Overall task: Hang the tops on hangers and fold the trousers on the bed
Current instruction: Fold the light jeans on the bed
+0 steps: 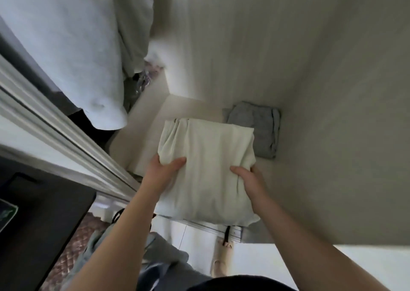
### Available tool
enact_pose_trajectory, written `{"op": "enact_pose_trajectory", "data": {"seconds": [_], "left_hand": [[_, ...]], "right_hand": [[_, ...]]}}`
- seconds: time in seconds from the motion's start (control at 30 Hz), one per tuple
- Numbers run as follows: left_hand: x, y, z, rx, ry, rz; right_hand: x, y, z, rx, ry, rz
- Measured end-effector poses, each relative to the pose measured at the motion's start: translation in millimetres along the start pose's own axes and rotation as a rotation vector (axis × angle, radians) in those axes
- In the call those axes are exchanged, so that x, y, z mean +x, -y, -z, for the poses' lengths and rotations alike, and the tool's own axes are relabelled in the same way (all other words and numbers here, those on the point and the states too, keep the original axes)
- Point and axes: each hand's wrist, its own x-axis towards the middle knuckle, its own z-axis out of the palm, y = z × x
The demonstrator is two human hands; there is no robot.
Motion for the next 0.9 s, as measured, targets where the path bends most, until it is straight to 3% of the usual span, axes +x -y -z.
{"op": "enact_pose_trajectory", "data": {"seconds": [0.2,0.43,0.73,0.9], "left_hand": [[65.8,-16.9,-10.9,0.073,-0.03,-0.009],[154.6,-37.7,-71.3,0.02,0.15,0.009],[269.1,-44.1,-203.7,0.049,0.377,-0.033],[319.6,-29.6,-263.9,0.231,0.408,-0.16]], "right_hand": [[54.5,2.5,-28.7,0.025,-0.111,-0.024],[141.8,20.3,-15.0,0.036,-0.281,-0.043],[268.3,47.6,50.5,-0.28,-0.509,0.012],[330.7,48.5,69.7,-0.559,-0.634,0.006]]}}
